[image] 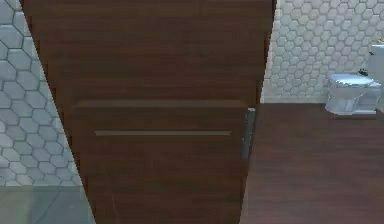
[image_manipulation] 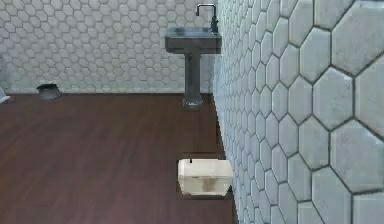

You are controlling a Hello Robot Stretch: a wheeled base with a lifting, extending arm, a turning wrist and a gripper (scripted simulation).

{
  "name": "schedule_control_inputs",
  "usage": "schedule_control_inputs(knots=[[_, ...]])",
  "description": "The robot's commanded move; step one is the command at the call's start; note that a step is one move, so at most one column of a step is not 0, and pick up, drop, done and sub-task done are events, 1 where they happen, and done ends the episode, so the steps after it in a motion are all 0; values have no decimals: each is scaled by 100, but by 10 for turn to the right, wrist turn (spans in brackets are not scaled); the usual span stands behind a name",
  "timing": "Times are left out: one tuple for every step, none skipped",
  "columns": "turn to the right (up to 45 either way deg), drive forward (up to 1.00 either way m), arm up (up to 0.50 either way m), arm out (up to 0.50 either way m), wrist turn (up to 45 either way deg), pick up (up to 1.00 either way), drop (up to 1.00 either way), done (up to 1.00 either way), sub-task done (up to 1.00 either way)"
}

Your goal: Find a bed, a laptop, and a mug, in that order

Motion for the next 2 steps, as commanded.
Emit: schedule_control_inputs(knots=[[-240,0,0,0,0,0,0,0,0],[0,65,0,0,0,0,0,0,0]])
